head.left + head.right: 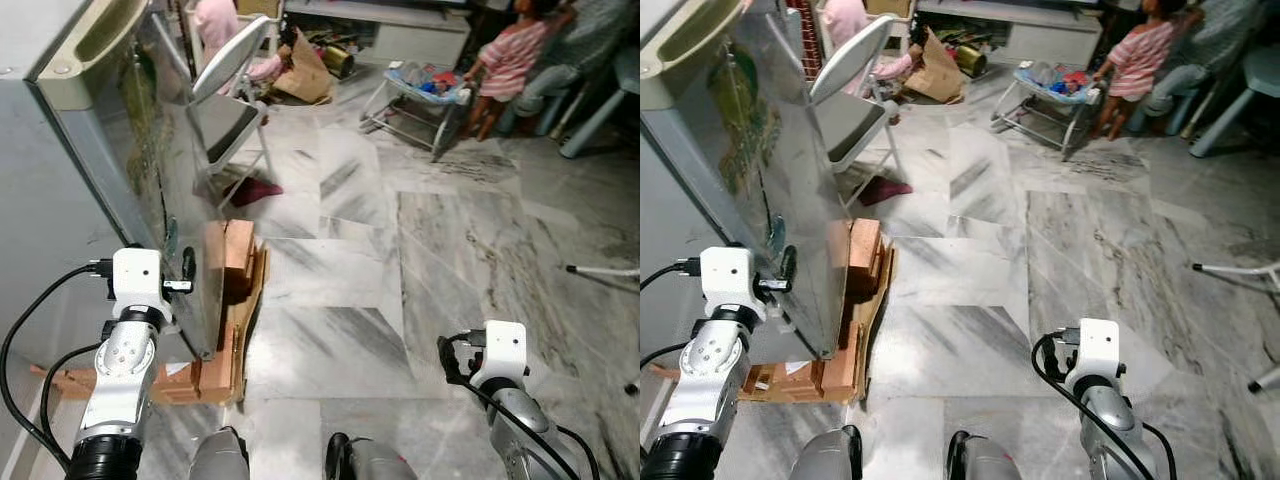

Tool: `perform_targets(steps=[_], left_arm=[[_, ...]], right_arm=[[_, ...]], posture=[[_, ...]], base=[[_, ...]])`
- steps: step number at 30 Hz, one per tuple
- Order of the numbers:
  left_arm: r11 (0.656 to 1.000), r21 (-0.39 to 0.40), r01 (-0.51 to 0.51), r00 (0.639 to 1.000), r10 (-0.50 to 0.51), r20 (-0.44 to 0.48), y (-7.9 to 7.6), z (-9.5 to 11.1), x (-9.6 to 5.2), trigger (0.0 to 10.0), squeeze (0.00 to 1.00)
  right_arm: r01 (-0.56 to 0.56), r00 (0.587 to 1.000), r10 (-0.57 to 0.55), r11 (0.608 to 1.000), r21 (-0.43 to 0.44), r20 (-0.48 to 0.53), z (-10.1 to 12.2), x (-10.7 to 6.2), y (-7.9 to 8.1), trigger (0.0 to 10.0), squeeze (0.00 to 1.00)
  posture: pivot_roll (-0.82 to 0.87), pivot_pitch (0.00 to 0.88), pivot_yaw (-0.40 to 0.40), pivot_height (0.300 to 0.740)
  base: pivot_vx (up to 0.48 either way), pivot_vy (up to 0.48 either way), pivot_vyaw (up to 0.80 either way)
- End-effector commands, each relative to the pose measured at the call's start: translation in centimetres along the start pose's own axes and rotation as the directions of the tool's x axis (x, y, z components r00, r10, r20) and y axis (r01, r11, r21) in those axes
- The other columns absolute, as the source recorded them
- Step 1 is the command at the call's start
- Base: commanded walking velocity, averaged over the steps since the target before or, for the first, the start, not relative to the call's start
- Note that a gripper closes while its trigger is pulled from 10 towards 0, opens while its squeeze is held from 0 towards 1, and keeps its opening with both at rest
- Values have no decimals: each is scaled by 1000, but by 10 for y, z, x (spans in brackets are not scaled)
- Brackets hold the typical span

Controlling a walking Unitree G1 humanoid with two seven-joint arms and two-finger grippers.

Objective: Restocking fridge

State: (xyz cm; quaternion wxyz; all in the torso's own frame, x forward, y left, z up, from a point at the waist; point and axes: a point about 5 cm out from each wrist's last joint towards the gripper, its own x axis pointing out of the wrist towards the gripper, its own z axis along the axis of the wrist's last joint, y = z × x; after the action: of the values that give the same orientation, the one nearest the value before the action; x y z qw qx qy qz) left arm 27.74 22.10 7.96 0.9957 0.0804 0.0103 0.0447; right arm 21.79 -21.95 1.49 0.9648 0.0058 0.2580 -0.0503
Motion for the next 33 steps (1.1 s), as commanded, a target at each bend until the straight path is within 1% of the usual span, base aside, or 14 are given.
perform_targets(steps=[1, 4, 6, 7, 11, 13, 15, 19, 20, 23, 26, 27, 29, 33], left_arm=[[1000, 9, 9, 1000, -9, 19, -3, 4, 1, 10000, 0], [999, 29, -15, 1000, 15, 11, -2, 3, 0, 10000, 0], [997, 54, -52, 999, 52, 0, 2, 1, 0, 10000, 0], [997, 37, -71, 997, 71, -9, 5, 0, 0, 10000, 0], [999, 8, -41, 999, 41, -5, 1, -1, -7, 10000, 0], [1000, 0, -4, 1000, 4, -12, -7, -4, -16, 10000, 0], [1000, -16, 13, 1000, -13, -12, -11, -6, -19, 10000, 0], [998, -50, 47, 999, -47, 5, -18, -4, -19, 10000, 0], [995, -64, 76, 997, -75, 22, -23, 0, -15, 10000, 0], [993, -67, 99, 995, -97, 40, -27, 5, -6, 10000, 0], [996, -49, 81, 996, -79, 48, -25, 9, 8, 10000, 0], [996, -45, 77, 996, -75, 53, -24, 12, 16, 10000, 0], [996, -45, 78, 996, -75, 55, -24, 13, 18, 10000, 0], [998, -26, 63, 997, -62, 54, -19, 17, 35, 10000, 0]], right_arm=[[-5, 1000, 5, 1000, -22, 1, 3, -1, 0, 10000, 0], [-12, 1000, 12, 1000, -26, -2, 3, 0, 2, 10000, 0], [-18, 1000, 18, 999, -28, 1, 4, 0, 3, 10000, 0], [-21, 1000, 21, 999, -27, 12, 6, 1, 4, 10000, 0], [-27, 999, 28, 999, -26, 22, 8, 1, 4, 10000, 0], [-26, 999, 26, 999, -26, 24, 8, 1, 5, 10000, 0], [-21, 999, 22, 999, -31, 42, 10, 1, 5, 10000, 0], [-9, 996, 13, 999, -39, 92, 17, 2, 7, 10000, 0], [-9, 992, 13, 999, -33, 124, 23, 2, 8, 10000, 0], [-18, 988, 22, 999, -28, 154, 30, 3, 11, 10000, 0], [-38, 985, 45, 998, -44, 165, 33, 3, 14, 10000, 0], [-46, 984, 53, 998, -46, 167, 34, 3, 15, 10000, 0], [-49, 984, 56, 998, -47, 167, 34, 2, 16, 10000, 0], [-47, 984, 55, 998, -53, 168, 31, 0, 14, 10000, 0]], posture=[[53, 125, -72, 740], [55, 125, -71, 740], [54, 125, -70, 740], [54, 125, -68, 740], [56, 127, -64, 740], [60, 128, -63, 740], [63, 129, -64, 740], [66, 126, -68, 740], [65, 124, -70, 740], [62, 123, -72, 740], [53, 122, -73, 740], [46, 122, -75, 740], [44, 123, -75, 740], [32, 126, -75, 740]], base=[[0, 0, 0], [0, 0, 0], [0, 0, 0], [0, 0, 0], [0, 0, 0], [0, 0, 0], [0, 0, 0], [0, 0, 0], [0, 0, 0], [0, 0, 0], [0, 0, 0], [0, 0, 0], [0, 0, 0], [0, 0, 0]])
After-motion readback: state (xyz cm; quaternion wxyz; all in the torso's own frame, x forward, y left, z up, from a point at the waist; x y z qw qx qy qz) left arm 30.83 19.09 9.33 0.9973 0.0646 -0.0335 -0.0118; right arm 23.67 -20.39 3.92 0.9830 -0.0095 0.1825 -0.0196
